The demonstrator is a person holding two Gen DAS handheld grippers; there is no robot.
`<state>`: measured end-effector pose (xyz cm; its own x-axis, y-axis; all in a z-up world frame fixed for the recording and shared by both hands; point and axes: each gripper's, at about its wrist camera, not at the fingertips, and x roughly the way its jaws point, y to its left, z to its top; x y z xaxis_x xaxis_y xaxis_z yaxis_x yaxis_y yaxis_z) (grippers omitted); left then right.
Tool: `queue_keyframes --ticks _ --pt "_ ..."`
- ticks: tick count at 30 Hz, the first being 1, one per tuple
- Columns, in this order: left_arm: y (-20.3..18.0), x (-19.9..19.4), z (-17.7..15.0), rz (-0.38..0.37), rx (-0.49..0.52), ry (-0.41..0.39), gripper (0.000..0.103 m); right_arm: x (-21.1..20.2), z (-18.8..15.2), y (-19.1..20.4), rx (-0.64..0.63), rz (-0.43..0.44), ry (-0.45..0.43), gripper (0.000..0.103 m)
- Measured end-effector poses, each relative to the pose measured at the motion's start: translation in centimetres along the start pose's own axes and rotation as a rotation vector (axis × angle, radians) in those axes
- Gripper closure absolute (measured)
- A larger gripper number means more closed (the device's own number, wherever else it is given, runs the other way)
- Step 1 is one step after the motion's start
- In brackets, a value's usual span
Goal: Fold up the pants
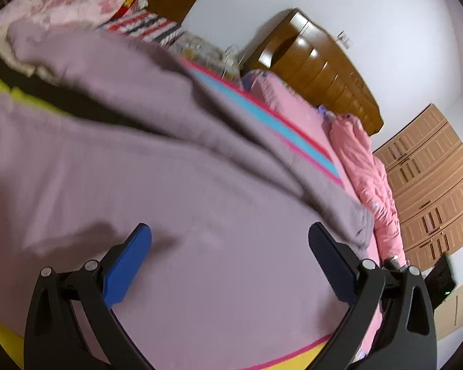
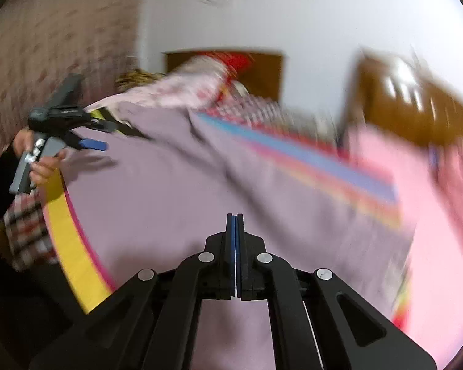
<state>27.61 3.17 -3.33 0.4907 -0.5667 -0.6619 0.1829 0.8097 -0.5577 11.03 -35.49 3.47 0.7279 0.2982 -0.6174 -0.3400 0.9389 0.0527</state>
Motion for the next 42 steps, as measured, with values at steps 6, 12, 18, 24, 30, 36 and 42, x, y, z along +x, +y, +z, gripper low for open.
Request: queue_keyframes --ticks 6,12,18,24,30,36,42 --pt "-0.5 0.5 0.9 0.070 0.046 0.014 0.002 2.7 0.6 0.2 0.111 -0.060 0.098 0.004" --pt "-2.1 1.4 1.4 0.055 0.073 0.013 0.002 7.5 8.3 2.2 -0.155 -0.051 0.054 0.039" --pt "-2.0 1.4 1.1 0.099 0.105 0.016 0.002 15.2 8.4 0.6 -0.323 -0.080 0.244 0.067" --pt "-1.6 2.5 2.8 0.059 0.060 0.034 0.002 13.1 8.0 2.0 -0.469 -0.204 0.116 0.096" --pt "-3.9 7.1 8.3 -0.161 -0.087 0.114 0.002 6.5 8.9 2.1 -0.426 -0.226 -0.043 0.102" --pt "-1.9 14.0 13.2 -0.059 -0.285 0.176 0.003 5.4 7.2 0.2 -0.302 -0.213 0.006 0.100" --pt "-1.9 15.5 14.9 0.016 -0.279 0.166 0.011 5.7 3.7 2.7 -0.276 -0.171 0.034 0.024"
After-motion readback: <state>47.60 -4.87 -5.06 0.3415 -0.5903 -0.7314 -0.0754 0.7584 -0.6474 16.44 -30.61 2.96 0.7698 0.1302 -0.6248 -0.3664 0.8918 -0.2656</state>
